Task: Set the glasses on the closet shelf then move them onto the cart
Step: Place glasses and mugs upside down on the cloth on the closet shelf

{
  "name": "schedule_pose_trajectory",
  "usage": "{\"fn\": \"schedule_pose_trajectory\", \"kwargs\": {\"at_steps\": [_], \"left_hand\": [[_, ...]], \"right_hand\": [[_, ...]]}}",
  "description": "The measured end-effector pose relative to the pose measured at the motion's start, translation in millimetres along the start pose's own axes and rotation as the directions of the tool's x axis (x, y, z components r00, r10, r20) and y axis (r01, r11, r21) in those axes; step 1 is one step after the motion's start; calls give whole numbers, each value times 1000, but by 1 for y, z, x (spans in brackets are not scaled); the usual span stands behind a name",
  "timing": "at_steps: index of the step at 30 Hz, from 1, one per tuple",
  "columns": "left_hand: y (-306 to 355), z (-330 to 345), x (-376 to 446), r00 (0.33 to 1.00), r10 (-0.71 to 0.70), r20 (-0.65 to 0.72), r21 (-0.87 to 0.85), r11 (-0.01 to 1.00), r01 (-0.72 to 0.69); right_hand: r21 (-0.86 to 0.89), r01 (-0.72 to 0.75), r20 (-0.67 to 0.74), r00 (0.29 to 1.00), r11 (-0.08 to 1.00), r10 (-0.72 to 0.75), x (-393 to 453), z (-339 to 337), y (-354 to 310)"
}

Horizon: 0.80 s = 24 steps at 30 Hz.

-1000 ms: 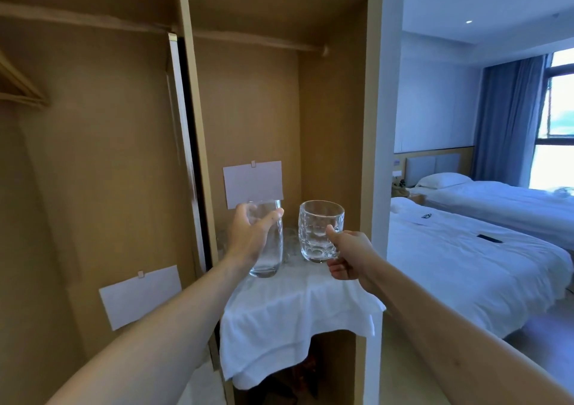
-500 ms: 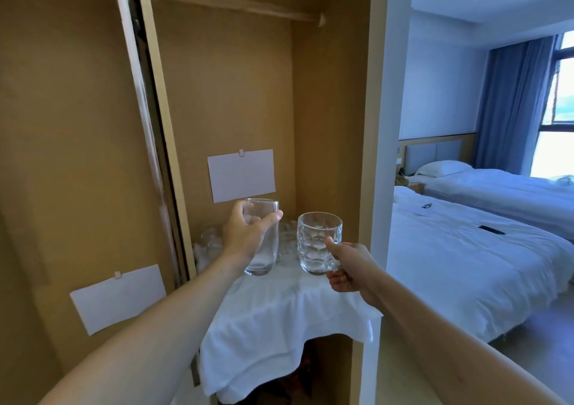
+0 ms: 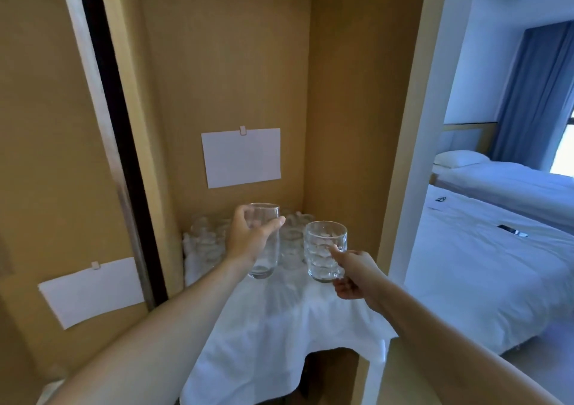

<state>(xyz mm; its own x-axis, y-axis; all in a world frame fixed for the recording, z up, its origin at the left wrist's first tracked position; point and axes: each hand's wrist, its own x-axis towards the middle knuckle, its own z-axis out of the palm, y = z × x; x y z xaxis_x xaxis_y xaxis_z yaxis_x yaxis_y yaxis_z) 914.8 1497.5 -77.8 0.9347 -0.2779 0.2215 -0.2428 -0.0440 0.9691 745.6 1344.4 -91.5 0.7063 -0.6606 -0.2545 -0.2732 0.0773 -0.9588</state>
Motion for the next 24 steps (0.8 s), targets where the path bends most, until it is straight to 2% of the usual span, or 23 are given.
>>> {"fn": "schedule_pose_trajectory", "kwargs": {"at_steps": [8,13,17,24], "left_hand": [[-39,14,28,998,-35,-43,71,997,38],[-66,29,35,996,-84,-21,137,987,86],[-82,40,39,987,-142,-78,152,977,153],[-108,59,35,974,-162,-160,145,972,186]], "right_hand": [[-44,-45,54,997,998,47,51,16,16],[-97,-85,118,988,992,96,82,16,29],[-130,-117,175,975,985,139,113,16,40],[-121,-196,259,940,973,222,160,19,62]]}}
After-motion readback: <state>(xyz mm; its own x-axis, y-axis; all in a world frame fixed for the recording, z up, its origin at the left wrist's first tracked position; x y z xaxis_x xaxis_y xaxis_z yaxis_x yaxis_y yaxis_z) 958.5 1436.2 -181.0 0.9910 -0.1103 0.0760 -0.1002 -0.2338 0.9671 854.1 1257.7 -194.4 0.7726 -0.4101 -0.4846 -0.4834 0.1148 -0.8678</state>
